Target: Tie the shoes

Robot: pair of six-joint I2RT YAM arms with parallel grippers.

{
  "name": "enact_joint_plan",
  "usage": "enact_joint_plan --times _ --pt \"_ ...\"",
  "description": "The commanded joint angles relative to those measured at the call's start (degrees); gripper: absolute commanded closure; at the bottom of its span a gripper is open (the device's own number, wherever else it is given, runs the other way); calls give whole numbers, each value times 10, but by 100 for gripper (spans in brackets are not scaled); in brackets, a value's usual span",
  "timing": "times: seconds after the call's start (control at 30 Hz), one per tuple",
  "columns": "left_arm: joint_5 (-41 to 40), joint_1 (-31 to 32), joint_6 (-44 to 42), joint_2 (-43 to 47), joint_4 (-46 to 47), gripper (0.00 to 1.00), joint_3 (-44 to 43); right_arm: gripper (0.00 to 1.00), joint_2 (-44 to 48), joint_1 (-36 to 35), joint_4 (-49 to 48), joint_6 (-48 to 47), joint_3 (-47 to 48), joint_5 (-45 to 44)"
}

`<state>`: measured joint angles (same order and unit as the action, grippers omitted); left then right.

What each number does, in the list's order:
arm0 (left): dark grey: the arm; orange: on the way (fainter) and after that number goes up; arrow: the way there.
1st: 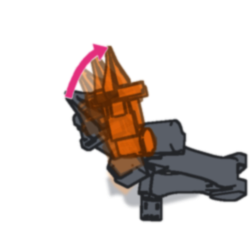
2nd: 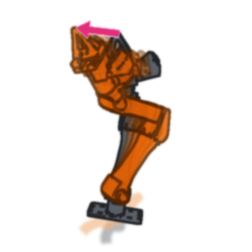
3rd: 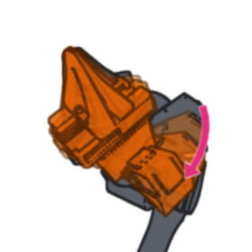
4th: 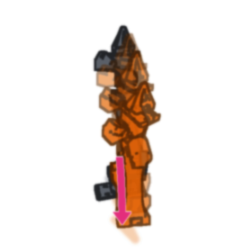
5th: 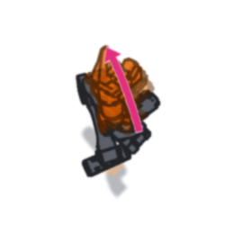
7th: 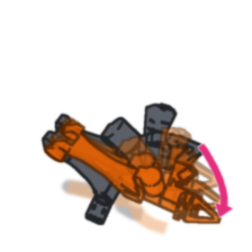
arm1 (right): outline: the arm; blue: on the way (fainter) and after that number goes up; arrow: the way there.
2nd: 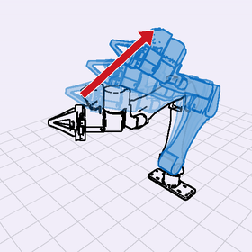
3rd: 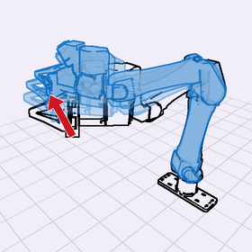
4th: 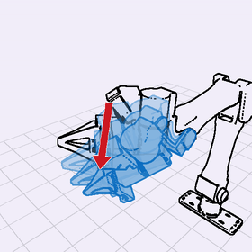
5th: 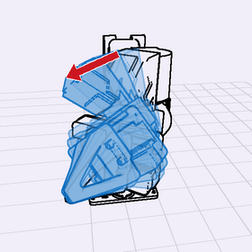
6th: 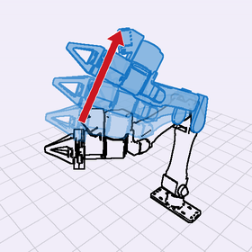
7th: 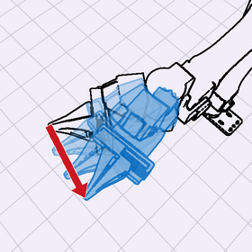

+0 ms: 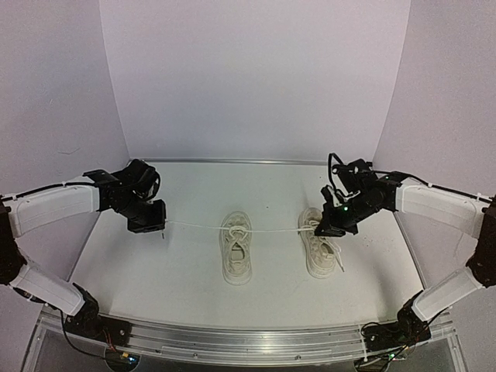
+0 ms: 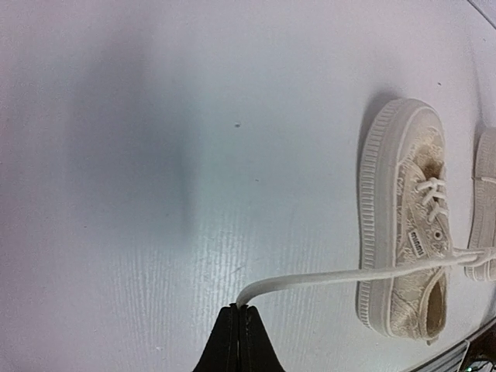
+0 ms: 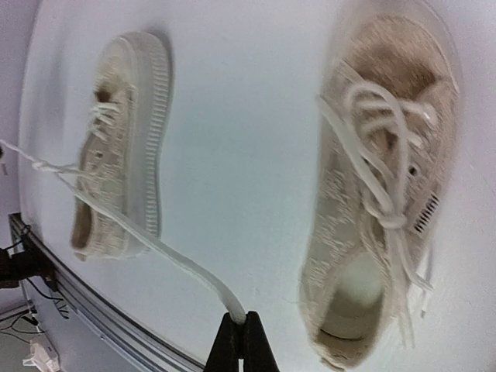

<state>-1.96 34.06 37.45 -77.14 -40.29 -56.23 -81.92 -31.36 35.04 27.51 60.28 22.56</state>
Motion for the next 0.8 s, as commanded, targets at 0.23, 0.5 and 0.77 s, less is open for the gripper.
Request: enact_joint_plan --times 0.23,0.5,0.77 --pt "-33 -59 4 4 -52 100 51 100 55 72 98 -42 -68 -101" --pt "-11 -94 -16 -51 -33 100 76 100 32 103 97 -38 -74 -106" --pt "68 -89 -108 -45 8 100 51 100 -10 103 81 -81 -27 -29"
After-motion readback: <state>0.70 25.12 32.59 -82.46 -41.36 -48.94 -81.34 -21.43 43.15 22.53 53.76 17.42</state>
